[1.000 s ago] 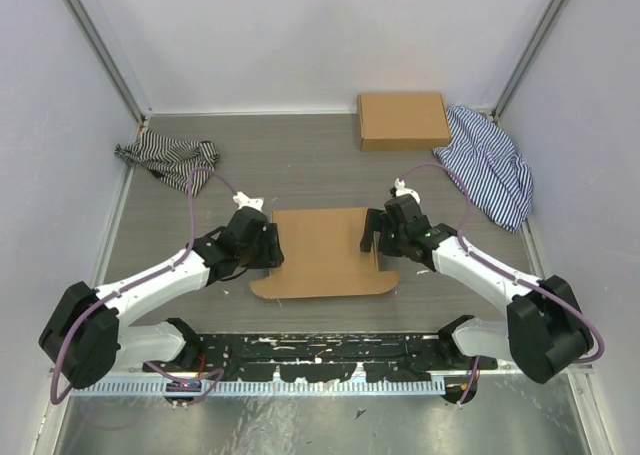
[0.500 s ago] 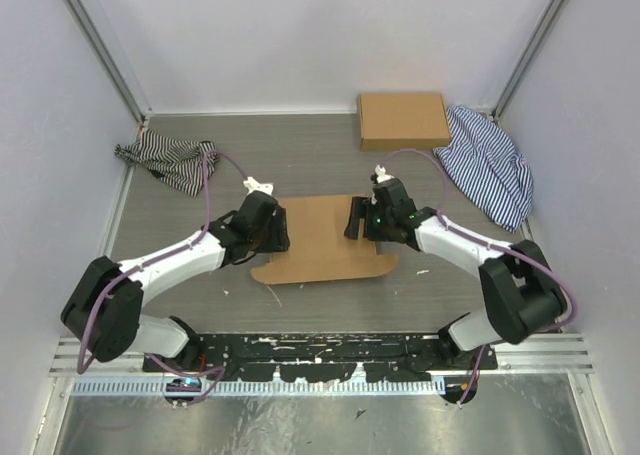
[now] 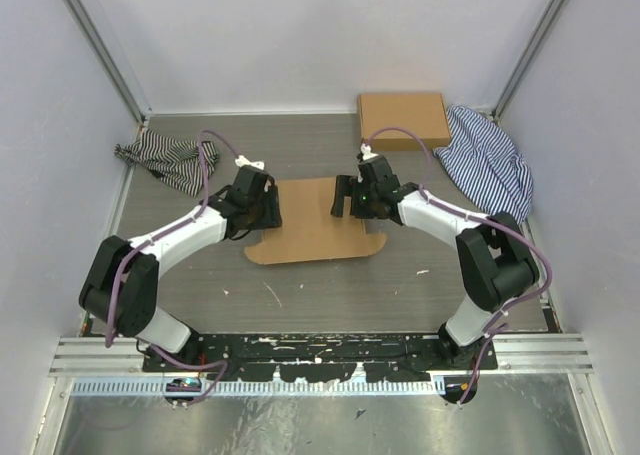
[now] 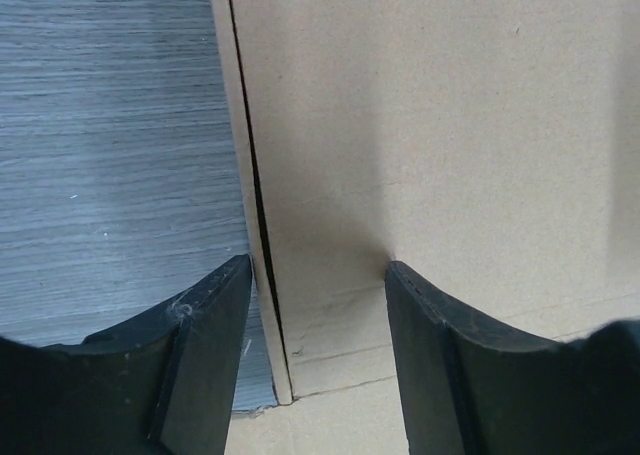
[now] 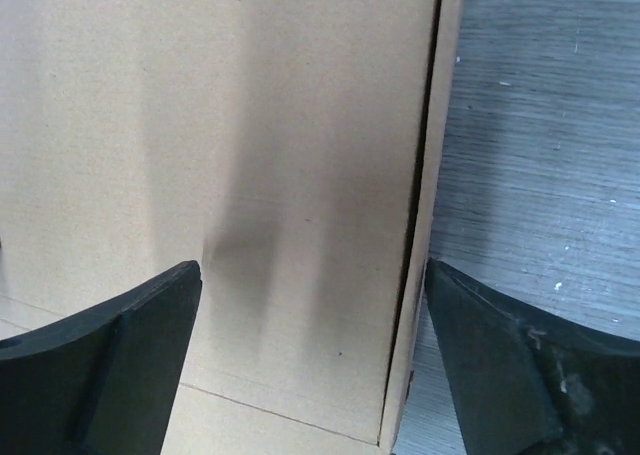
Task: Fold the paper box
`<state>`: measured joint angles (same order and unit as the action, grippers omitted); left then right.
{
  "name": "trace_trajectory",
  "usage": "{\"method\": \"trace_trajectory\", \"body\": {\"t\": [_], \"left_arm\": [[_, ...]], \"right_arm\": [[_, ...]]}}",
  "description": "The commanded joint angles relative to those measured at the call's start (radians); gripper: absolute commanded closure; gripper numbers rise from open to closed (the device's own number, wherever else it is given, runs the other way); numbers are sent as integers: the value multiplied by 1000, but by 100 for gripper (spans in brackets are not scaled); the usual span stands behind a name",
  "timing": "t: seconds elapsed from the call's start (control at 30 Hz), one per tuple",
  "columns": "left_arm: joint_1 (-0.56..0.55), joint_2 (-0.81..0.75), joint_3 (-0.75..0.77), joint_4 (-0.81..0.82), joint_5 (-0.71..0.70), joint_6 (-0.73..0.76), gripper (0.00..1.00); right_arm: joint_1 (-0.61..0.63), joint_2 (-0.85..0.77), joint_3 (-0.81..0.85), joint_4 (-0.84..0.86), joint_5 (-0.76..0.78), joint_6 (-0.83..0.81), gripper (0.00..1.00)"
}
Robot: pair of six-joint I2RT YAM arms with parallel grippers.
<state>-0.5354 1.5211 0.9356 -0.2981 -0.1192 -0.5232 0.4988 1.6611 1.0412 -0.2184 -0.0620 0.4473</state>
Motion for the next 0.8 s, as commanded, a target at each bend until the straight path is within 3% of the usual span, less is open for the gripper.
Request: {"method": "trace_trajectory", "body": {"t": [0.0, 0.23, 0.5, 0.77], "left_arm": [[3, -40, 41, -67, -37, 33, 36], [3, -260, -13, -174, -75, 20, 34], [2, -536, -299, -75, 119, -78, 32], [1, -516, -325, -91, 120, -69, 30]], "right_arm": [[15, -86, 36, -7, 70, 1, 0], [15, -287, 4, -160, 190, -25, 0], [23, -517, -204, -188, 12, -27, 0], [63, -510, -291, -150, 18, -19, 0]]}}
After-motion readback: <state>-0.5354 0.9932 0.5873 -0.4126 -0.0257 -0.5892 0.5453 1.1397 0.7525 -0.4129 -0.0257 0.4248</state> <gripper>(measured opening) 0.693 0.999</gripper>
